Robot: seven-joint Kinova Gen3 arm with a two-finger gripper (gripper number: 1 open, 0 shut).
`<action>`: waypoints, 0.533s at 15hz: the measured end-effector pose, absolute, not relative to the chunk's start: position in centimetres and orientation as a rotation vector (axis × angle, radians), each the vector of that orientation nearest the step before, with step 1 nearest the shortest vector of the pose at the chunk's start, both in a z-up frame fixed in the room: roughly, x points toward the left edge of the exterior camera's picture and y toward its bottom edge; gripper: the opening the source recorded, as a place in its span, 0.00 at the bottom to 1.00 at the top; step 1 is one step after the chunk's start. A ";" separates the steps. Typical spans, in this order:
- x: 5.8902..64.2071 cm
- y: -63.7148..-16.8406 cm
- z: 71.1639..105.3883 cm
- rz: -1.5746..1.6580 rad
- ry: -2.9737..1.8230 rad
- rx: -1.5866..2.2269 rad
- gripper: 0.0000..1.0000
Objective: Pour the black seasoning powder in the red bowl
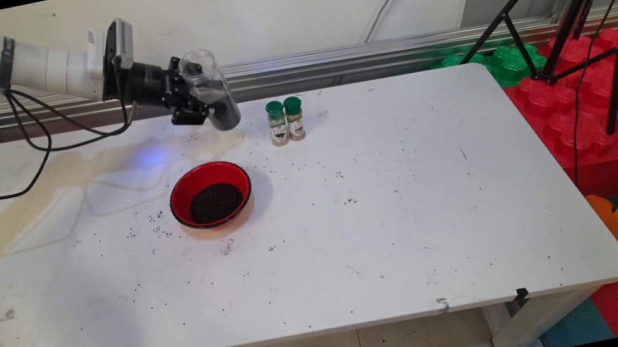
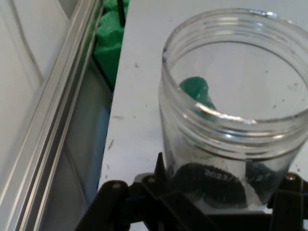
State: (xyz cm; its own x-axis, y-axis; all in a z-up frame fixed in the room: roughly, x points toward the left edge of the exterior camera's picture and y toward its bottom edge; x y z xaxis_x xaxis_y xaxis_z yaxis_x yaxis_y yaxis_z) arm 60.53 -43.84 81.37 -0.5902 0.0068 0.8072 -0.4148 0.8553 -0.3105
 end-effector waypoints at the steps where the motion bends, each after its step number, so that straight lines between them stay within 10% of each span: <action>1: 60.7 -43.8 81.2 0.607 -2.146 0.270 0.00; 8: 60.9 -43.4 80.0 0.681 -2.206 0.095 0.00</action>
